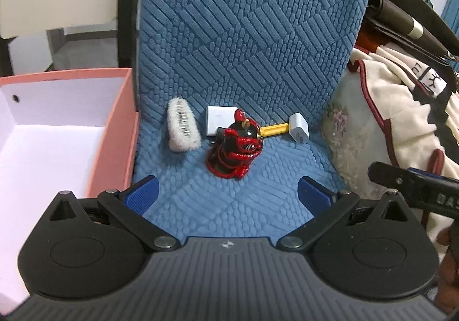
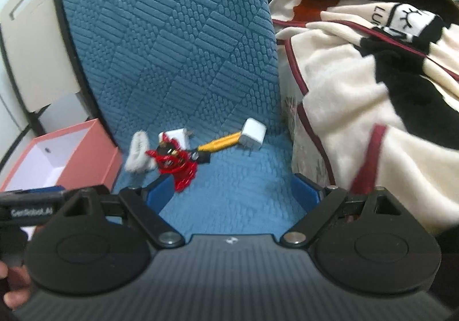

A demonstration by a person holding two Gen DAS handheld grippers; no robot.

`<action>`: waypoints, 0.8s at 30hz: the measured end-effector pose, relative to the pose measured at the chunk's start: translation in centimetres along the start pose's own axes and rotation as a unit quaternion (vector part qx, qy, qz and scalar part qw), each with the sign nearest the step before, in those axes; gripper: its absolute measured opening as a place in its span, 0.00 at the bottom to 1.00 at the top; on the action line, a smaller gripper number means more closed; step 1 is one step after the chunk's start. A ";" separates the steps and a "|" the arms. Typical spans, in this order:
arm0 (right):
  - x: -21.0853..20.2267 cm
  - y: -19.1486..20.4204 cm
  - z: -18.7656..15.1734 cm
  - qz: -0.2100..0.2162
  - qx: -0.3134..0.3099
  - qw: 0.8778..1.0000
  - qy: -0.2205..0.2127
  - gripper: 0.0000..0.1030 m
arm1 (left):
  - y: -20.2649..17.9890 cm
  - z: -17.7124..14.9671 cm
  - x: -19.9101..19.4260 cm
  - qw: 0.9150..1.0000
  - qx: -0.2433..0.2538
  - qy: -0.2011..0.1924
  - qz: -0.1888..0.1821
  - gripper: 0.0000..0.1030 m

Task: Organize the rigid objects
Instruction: 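Grasp the red figurine with the left tool while the right tool grasps the white charger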

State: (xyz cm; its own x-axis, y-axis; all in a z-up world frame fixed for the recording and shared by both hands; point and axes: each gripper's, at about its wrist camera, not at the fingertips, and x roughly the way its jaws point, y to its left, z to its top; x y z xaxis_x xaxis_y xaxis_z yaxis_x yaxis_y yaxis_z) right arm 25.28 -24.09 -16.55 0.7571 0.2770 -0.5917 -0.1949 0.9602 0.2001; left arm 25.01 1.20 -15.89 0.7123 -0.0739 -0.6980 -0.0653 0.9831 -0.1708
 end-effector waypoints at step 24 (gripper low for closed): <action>12.6 -2.5 2.3 0.003 0.045 0.999 0.022 0.64 | 0.4 1.0 11.3 0.999 0.005 -0.003 -0.035 0.84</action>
State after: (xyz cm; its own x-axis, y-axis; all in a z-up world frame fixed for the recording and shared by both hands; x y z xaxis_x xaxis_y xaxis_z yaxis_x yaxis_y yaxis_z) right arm 36.79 -23.09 -22.69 0.7270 0.2858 -0.6243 -0.1408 0.9520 0.2719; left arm 33.69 0.97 -23.15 0.7185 -0.1416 -0.6809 -0.0087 0.9771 -0.2124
